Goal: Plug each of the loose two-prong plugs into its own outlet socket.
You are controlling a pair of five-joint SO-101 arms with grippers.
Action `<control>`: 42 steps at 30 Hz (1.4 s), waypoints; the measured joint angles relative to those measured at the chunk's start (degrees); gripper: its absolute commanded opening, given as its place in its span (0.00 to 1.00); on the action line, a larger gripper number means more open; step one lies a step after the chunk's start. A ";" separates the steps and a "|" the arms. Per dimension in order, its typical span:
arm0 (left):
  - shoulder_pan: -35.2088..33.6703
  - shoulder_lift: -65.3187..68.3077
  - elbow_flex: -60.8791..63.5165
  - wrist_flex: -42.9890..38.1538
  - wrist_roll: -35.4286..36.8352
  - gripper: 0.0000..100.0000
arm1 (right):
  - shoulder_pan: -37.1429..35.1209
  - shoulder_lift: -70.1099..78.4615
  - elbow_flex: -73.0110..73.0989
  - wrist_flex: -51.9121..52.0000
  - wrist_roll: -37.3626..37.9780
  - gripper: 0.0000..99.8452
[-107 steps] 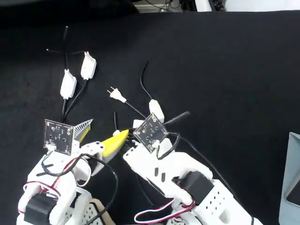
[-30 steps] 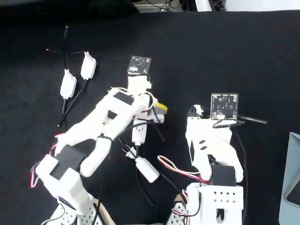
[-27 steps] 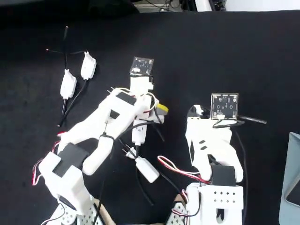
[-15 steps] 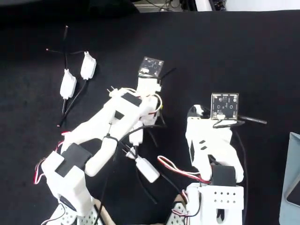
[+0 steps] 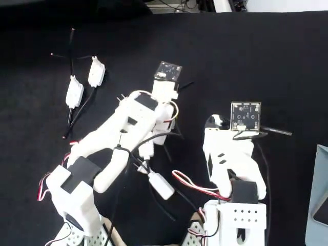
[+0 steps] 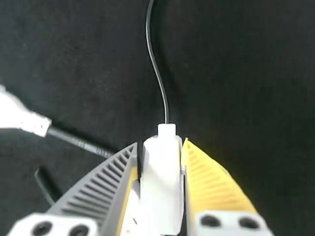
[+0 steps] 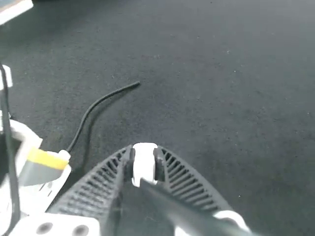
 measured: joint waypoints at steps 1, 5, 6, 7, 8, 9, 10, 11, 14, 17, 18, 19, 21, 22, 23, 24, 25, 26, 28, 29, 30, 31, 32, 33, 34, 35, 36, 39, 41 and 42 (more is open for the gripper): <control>0.00 0.00 -1.05 1.93 -0.70 0.28 | 0.00 0.00 0.00 0.00 0.00 0.01; 0.00 0.00 -2.11 6.86 -3.34 0.34 | 0.00 0.00 0.00 0.00 0.00 0.01; 0.00 0.00 -2.02 7.21 -3.43 0.33 | 0.00 0.00 0.00 0.00 0.00 0.01; 0.00 0.00 -2.02 7.30 -3.52 0.32 | 0.00 0.00 0.00 0.00 0.00 0.01; 0.00 0.00 -2.02 7.30 -3.52 0.32 | 0.00 0.00 0.00 0.00 0.00 0.01; 0.00 0.00 -1.58 7.30 -3.52 0.31 | 0.00 0.00 0.00 0.00 0.00 0.01; 0.00 0.00 -1.32 7.30 -3.52 0.30 | 0.00 0.00 0.00 0.00 0.00 0.01; 0.00 0.00 -1.32 7.38 -3.52 0.29 | 0.00 0.00 0.00 0.18 0.00 0.01; 0.00 0.53 -1.41 7.47 -3.52 0.23 | 0.00 0.00 0.00 0.18 0.00 0.01; 0.00 4.04 -1.49 6.68 -3.69 0.18 | 0.00 0.00 0.00 0.18 0.00 0.01; 0.00 5.01 -1.93 6.59 -3.69 0.17 | 0.00 0.00 0.00 0.18 0.00 0.01; 0.00 5.98 -2.29 6.59 -3.69 0.16 | 0.00 0.00 0.00 0.18 0.00 0.01; 0.09 7.21 -3.16 6.59 -3.69 0.14 | 0.00 0.00 0.00 0.18 0.00 0.01; 0.09 7.30 -3.43 6.77 -3.69 0.12 | 0.00 0.00 0.00 0.18 0.00 0.01; 0.09 7.30 -3.87 7.03 -3.69 0.10 | 0.00 0.00 0.00 0.18 0.00 0.01; 0.09 7.38 -4.31 7.03 -3.69 0.09 | 0.00 0.00 0.00 0.18 0.00 0.01; 0.09 7.38 -4.75 7.38 -3.60 0.07 | 0.00 0.00 0.00 0.18 0.00 0.01; 0.09 7.30 -5.27 8.09 -3.60 0.06 | 0.00 0.00 0.00 0.18 0.00 0.01; 0.09 6.15 -5.71 9.41 -3.60 0.03 | 0.00 0.00 0.00 0.18 0.00 0.01; 0.09 5.10 -5.80 10.02 -4.04 0.03 | 0.00 0.00 0.00 0.18 0.00 0.01; 0.09 3.69 -5.80 10.73 -4.75 0.03 | 0.00 0.00 0.00 0.18 0.00 0.01; 0.09 2.02 -5.80 11.43 -5.98 0.03 | 0.00 0.00 0.00 0.18 0.00 0.01; 0.09 0.18 -5.80 12.40 -7.38 0.03 | 0.00 0.00 0.00 0.18 0.00 0.01; 0.09 -1.58 -5.80 13.71 -8.79 0.03 | 0.00 0.00 0.00 0.18 0.00 0.01; -0.09 -3.34 -5.80 15.12 -10.11 0.03 | 0.00 0.00 0.00 0.18 0.00 0.01; -0.53 -4.84 -5.80 16.53 -11.08 0.03 | 0.00 0.00 0.00 0.18 0.00 0.01; -1.05 -6.24 -5.80 17.76 -11.96 0.03 | 0.00 0.00 0.00 0.18 0.00 0.01; -4.57 -10.02 -5.01 20.22 -14.86 0.03 | 0.00 0.00 0.00 0.18 0.00 0.01; -7.47 -12.40 -2.46 20.66 -17.76 0.03 | 0.00 0.00 0.00 0.18 0.00 0.01; -8.79 -13.71 -0.70 20.66 -19.25 0.03 | 0.00 0.00 0.00 0.18 0.00 0.01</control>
